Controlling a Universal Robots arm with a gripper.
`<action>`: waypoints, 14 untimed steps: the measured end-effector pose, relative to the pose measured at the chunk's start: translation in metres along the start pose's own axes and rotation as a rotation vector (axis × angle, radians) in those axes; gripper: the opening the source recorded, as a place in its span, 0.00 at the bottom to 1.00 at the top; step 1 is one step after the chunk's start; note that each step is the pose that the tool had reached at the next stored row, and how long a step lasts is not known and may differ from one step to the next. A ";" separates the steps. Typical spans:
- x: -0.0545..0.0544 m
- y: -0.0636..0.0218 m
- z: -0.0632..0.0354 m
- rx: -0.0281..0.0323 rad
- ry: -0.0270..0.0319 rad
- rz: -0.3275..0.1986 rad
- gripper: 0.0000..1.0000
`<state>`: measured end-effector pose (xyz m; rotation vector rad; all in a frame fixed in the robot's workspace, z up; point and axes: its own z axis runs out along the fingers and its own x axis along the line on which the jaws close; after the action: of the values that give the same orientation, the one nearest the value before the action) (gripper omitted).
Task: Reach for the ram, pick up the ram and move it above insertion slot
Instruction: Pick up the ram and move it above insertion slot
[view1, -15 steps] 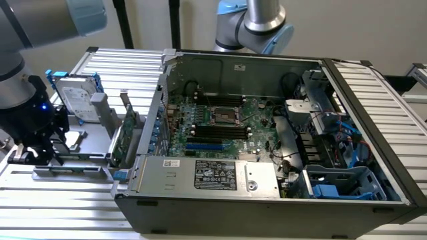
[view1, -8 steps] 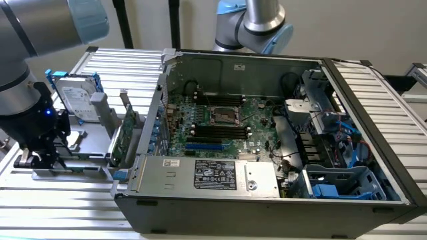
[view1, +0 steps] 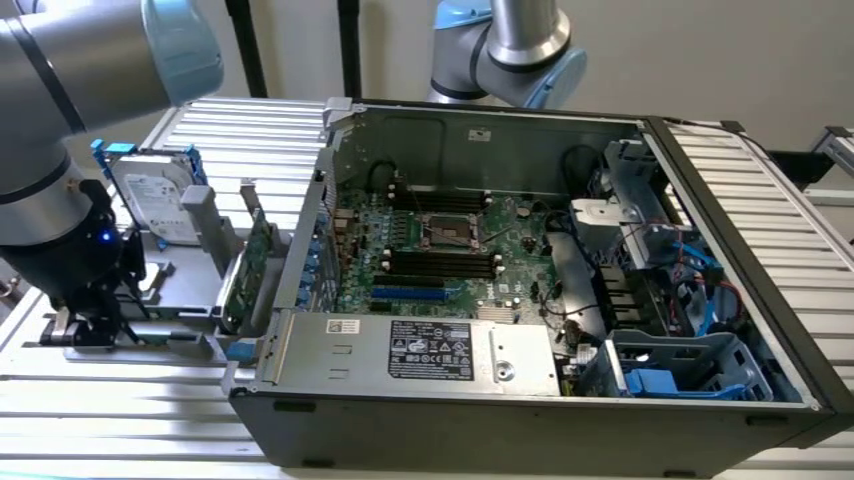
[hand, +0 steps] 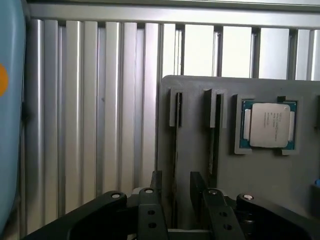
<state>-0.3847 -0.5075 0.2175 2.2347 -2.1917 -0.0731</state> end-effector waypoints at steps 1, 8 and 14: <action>0.000 -0.0001 0.0017 -0.0001 -0.0008 -0.001 0.36; 0.001 -0.0005 0.0131 0.0000 -0.0142 -0.004 0.36; 0.001 -0.0008 0.0196 -0.0022 -0.0225 -0.005 0.36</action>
<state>-0.3847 -0.5080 0.1979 2.2490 -2.1964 -0.1012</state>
